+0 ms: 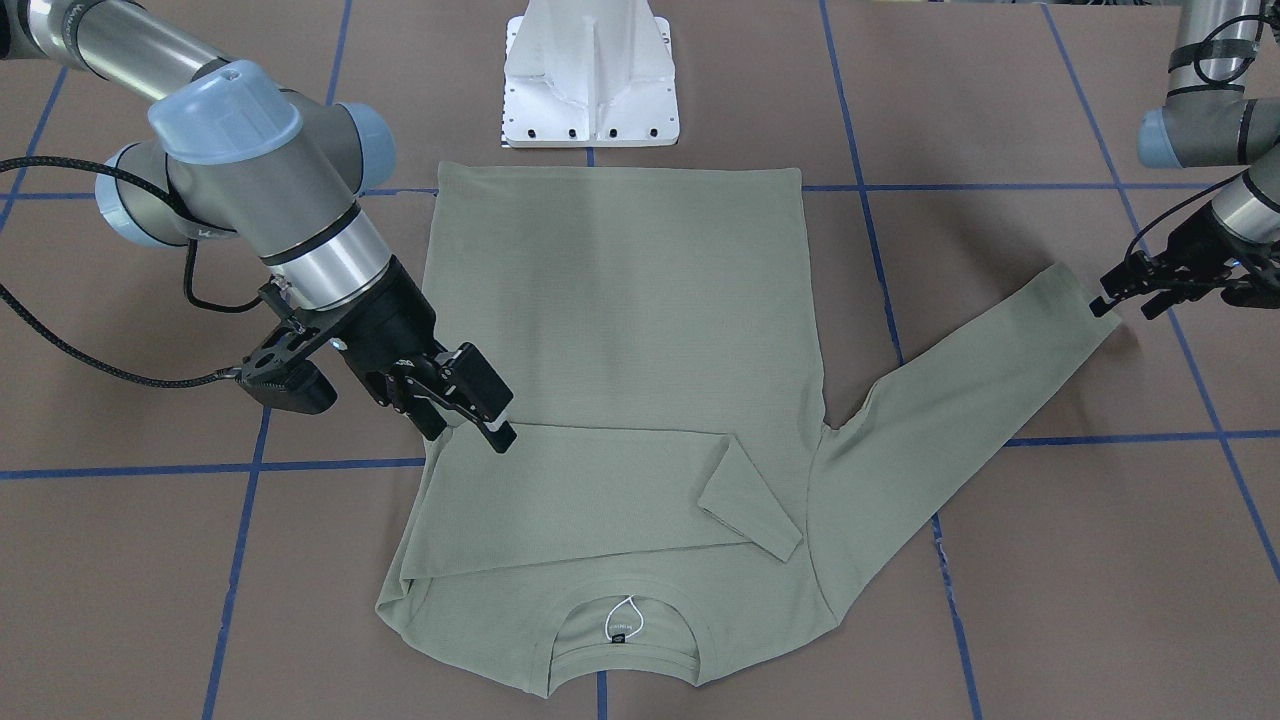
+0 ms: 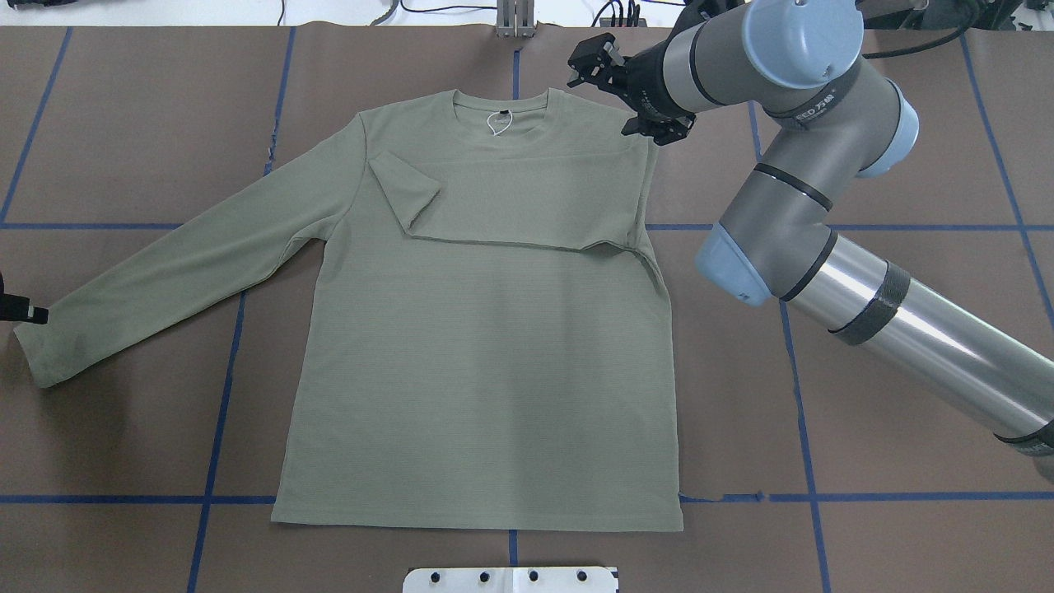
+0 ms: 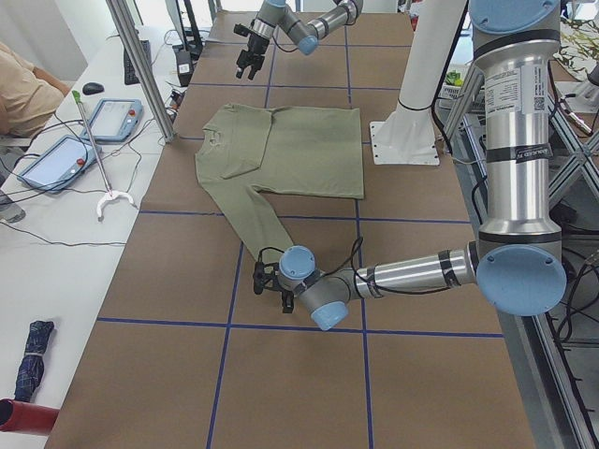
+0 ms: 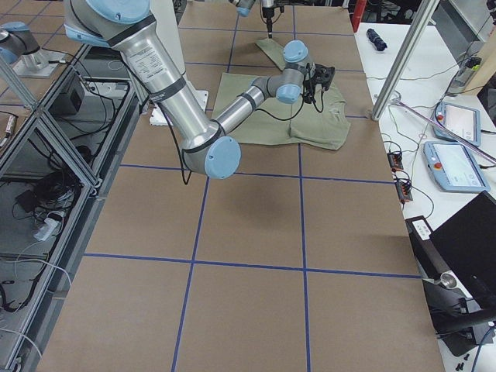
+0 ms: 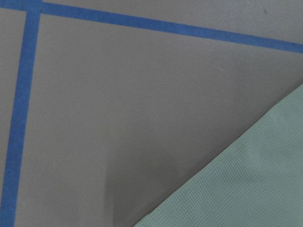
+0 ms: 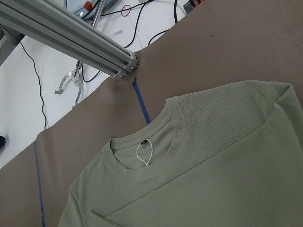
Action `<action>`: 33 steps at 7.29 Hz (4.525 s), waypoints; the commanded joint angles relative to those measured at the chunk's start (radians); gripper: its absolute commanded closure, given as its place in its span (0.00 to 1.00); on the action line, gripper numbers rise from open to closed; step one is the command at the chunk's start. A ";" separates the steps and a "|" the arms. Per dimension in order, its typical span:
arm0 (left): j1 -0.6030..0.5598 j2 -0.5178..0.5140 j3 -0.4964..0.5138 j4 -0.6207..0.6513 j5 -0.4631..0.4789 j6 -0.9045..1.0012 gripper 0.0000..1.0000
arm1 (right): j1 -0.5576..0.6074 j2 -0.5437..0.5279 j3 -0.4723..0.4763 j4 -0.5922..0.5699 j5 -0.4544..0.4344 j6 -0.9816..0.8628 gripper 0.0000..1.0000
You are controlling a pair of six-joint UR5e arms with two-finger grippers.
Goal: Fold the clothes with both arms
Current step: 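Release the sleeve and raise the right gripper while the left gripper nears the other cuff, then grasp the other sleeve cuff with the left gripper and fold it across the shirt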
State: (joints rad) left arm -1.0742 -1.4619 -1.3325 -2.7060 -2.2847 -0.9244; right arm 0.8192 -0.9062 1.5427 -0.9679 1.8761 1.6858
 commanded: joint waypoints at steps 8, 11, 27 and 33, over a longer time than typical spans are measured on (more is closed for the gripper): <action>0.022 -0.003 0.007 0.000 -0.007 -0.005 1.00 | -0.003 -0.008 0.020 -0.003 0.002 0.011 0.00; 0.020 0.006 -0.039 0.003 -0.012 -0.005 1.00 | -0.006 -0.013 0.017 -0.002 0.002 0.011 0.01; 0.409 -1.049 0.129 0.215 0.506 -0.783 1.00 | 0.267 -0.373 0.152 0.009 0.239 -0.284 0.00; 0.508 -1.301 0.470 0.178 0.728 -0.775 1.00 | 0.282 -0.369 0.154 0.009 0.236 -0.308 0.00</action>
State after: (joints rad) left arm -0.5964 -2.7310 -0.9178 -2.5135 -1.5866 -1.7069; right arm 1.0997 -1.2782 1.6960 -0.9587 2.1133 1.3790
